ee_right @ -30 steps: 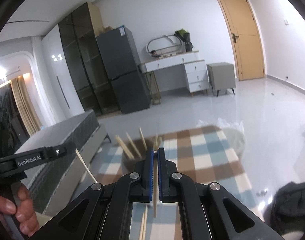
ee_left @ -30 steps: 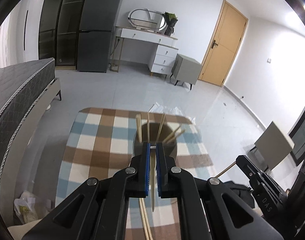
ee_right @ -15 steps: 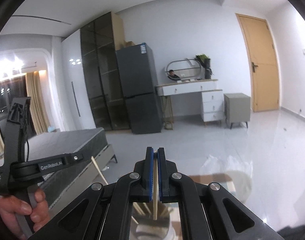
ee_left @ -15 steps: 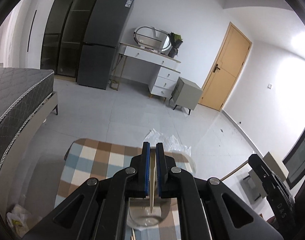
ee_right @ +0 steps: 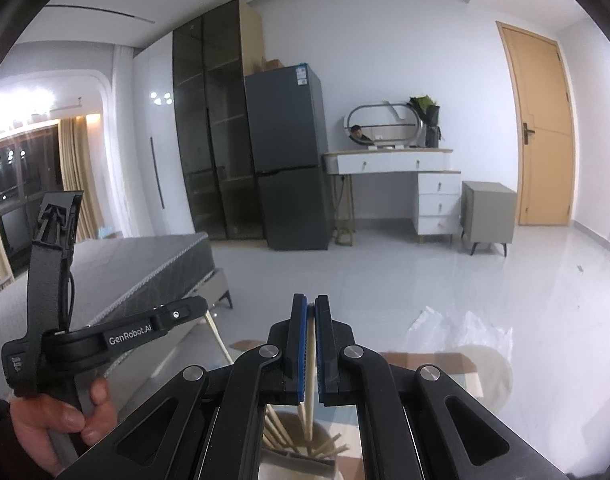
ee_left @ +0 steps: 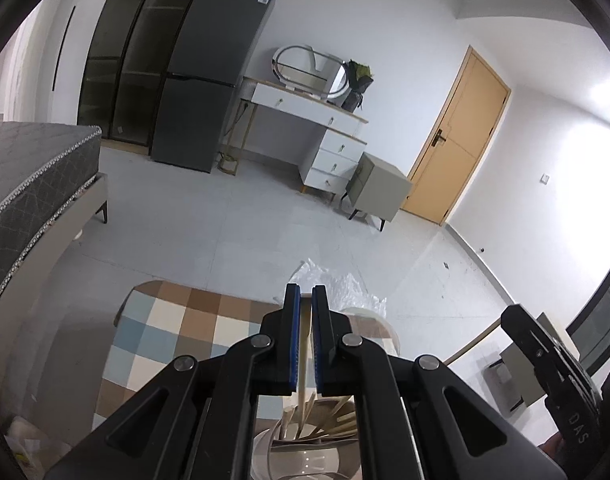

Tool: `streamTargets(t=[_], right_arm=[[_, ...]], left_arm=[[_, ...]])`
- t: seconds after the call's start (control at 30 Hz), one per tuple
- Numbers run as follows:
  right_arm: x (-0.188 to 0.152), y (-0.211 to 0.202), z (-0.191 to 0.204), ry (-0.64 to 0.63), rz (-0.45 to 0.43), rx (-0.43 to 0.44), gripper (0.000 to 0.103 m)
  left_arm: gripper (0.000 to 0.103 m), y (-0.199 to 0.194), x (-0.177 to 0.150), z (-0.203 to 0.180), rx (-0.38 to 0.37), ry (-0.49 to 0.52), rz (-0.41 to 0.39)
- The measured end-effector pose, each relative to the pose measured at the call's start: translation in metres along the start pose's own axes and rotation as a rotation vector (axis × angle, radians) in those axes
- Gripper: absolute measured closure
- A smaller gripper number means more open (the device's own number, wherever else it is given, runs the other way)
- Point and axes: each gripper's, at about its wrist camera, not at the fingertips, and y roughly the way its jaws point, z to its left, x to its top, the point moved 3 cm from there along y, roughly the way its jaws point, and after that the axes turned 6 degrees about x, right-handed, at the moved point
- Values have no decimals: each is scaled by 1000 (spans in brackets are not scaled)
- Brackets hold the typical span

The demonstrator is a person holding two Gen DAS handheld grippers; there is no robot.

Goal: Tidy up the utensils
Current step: 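Open the right tool over the holder while the left tool releases its chopstick inside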

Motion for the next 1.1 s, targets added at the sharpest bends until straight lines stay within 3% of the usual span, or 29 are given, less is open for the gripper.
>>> streamTargets(t=[0.67, 0.8, 1.0, 1.07, 1.1], right_arm=[[-36, 17, -7, 44, 129, 24, 100], [-40, 19, -12, 93, 154, 47, 97], [-51, 13, -13, 144, 189, 69, 95], [-53, 5, -14, 157, 187, 61, 90], [-54, -2, -16, 173, 183, 56, 86]], left_arm=[[102, 2, -14, -10, -10, 48, 88], [102, 8, -19, -12, -25, 80, 151], [101, 8, -29, -4, -32, 49, 248], [97, 1, -31, -6, -46, 51, 259], [85, -1, -31, -9, -49, 60, 263]])
